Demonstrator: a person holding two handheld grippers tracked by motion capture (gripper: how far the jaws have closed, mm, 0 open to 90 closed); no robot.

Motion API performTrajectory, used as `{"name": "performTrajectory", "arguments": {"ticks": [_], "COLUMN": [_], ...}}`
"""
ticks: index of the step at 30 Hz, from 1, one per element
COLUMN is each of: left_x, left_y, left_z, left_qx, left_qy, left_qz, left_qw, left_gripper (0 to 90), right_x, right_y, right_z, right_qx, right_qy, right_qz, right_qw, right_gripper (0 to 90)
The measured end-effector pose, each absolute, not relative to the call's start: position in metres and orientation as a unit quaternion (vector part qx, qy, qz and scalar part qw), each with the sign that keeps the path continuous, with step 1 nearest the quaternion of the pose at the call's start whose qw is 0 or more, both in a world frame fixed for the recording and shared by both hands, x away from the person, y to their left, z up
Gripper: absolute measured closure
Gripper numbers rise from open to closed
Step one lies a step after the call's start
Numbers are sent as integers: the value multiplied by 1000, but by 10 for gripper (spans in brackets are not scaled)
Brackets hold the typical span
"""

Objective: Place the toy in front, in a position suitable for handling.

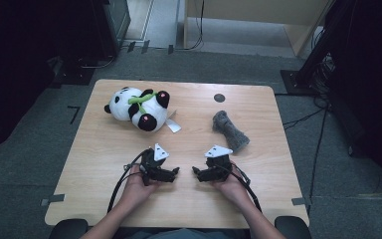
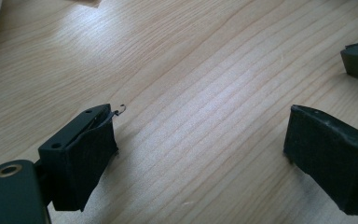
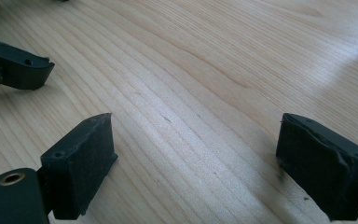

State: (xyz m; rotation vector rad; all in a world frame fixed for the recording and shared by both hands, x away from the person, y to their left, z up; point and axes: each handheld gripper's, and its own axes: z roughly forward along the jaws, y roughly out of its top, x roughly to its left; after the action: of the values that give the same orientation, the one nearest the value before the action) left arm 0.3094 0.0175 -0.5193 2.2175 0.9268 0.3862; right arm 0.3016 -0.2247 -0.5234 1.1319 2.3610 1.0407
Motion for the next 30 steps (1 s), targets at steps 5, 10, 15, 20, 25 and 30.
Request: {"name": "performTrajectory", "arguments": {"ticks": [5, 10, 15, 20, 25, 30], "left_x": [310, 310, 309, 308, 308, 310], "left_y": [21, 21, 22, 24, 25, 28], "left_z": [-519, -519, -519, -519, -518, -517], "left_qx": [860, 861, 862, 859, 860, 861], "left_qy": [344, 343, 338, 338, 339, 337], "left_qz": [143, 143, 142, 145, 144, 131], "left_qw": [348, 348, 350, 355, 355, 357], "left_gripper": [87, 88, 96, 159, 159, 159], "right_x": [302, 301, 301, 301, 301, 301], "right_y": [-225, -224, -224, -224, -224, -224], "right_z": [-523, -523, -523, -523, -523, -523], "right_qx": [397, 399, 400, 400, 400, 403], "right_qy": [827, 826, 825, 825, 825, 822], "right_qz": [365, 364, 364, 364, 365, 366], "right_qw": [161, 162, 163, 163, 163, 165], "right_gripper": [109, 109, 109, 115, 117, 141]}}
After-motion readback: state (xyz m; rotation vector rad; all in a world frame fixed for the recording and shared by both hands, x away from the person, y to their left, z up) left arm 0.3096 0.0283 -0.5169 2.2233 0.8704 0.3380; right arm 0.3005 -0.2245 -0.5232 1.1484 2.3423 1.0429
